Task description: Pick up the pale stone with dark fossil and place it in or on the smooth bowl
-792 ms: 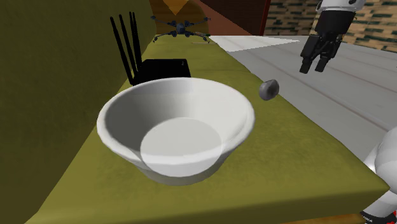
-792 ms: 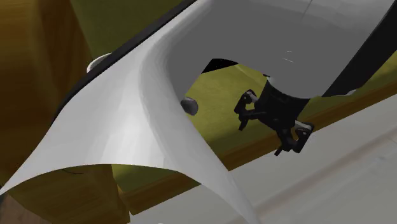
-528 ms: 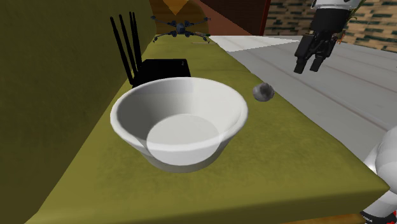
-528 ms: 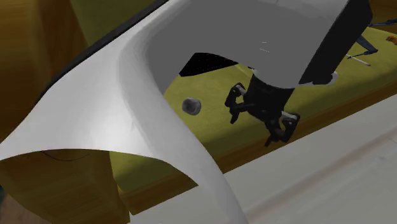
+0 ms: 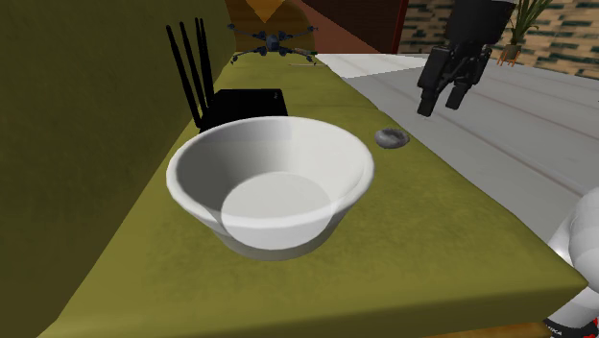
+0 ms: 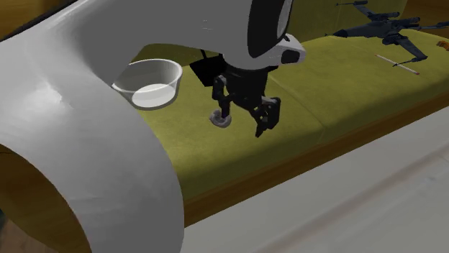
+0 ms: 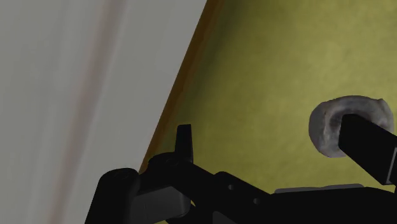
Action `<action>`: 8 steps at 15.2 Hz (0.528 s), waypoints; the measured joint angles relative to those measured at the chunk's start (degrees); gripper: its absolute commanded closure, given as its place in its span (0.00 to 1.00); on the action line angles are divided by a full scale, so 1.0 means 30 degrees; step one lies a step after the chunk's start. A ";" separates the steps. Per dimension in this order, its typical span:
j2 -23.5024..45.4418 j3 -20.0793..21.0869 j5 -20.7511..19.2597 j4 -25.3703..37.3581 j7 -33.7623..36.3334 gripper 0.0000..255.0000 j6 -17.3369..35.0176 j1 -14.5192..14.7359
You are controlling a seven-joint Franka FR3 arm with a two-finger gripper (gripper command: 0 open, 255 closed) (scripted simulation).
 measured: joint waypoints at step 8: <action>0.1548 0.3050 0.0618 0.1492 0.2290 0.00 0.0947 0.0499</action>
